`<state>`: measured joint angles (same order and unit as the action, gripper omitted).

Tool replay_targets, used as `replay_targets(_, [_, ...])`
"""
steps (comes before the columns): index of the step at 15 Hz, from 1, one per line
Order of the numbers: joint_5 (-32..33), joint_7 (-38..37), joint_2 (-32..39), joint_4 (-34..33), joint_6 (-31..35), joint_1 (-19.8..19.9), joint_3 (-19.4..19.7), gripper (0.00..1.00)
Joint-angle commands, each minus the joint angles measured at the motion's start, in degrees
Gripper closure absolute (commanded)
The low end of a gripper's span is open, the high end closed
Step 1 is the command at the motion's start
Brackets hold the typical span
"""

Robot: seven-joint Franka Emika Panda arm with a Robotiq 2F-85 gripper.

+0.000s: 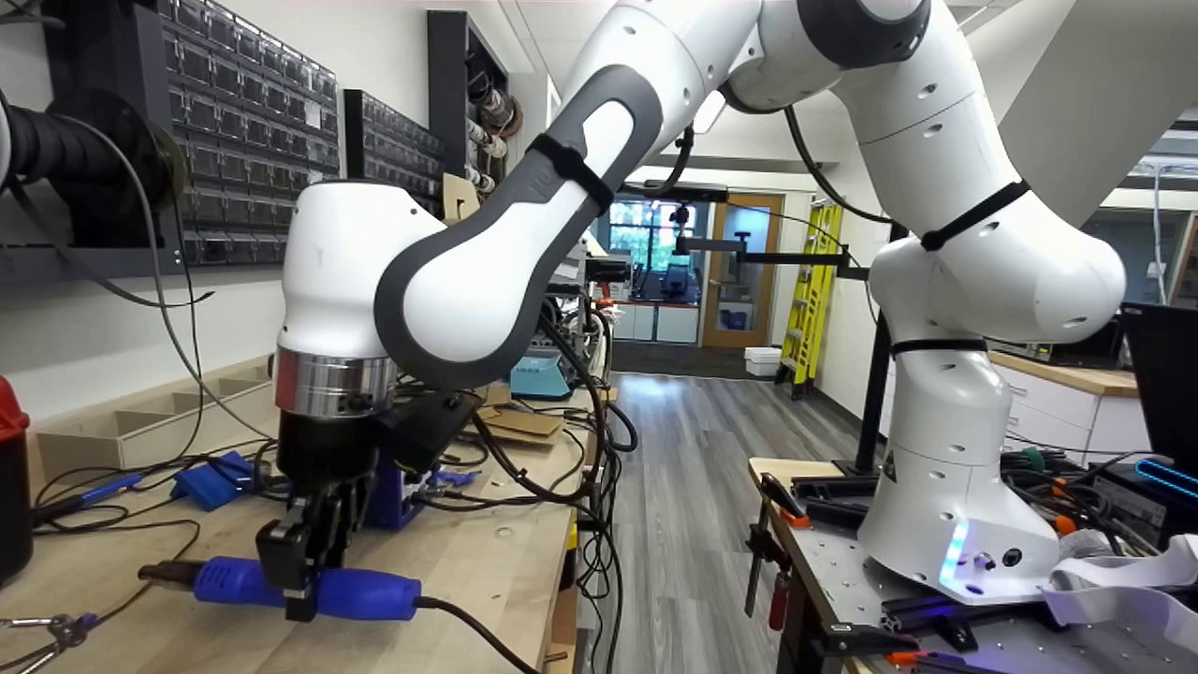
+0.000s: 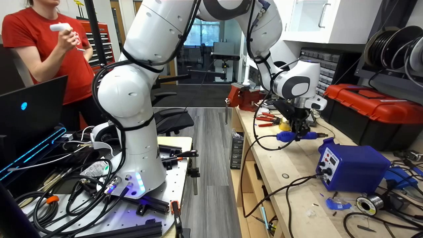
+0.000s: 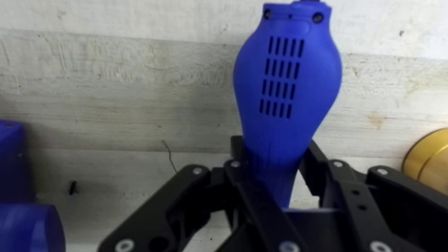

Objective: Pick the soldering pump and put it on the side of the soldering station

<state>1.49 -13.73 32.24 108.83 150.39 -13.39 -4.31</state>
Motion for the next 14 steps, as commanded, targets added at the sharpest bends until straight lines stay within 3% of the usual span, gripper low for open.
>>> replay_targets(1, [0.5,0.1,-5.4,4.6,3.3,-0.8,0.4,0.84])
replay_targets(14, [5.8,-6.1,-13.5,6.2,6.5,-2.5,5.2,0.84])
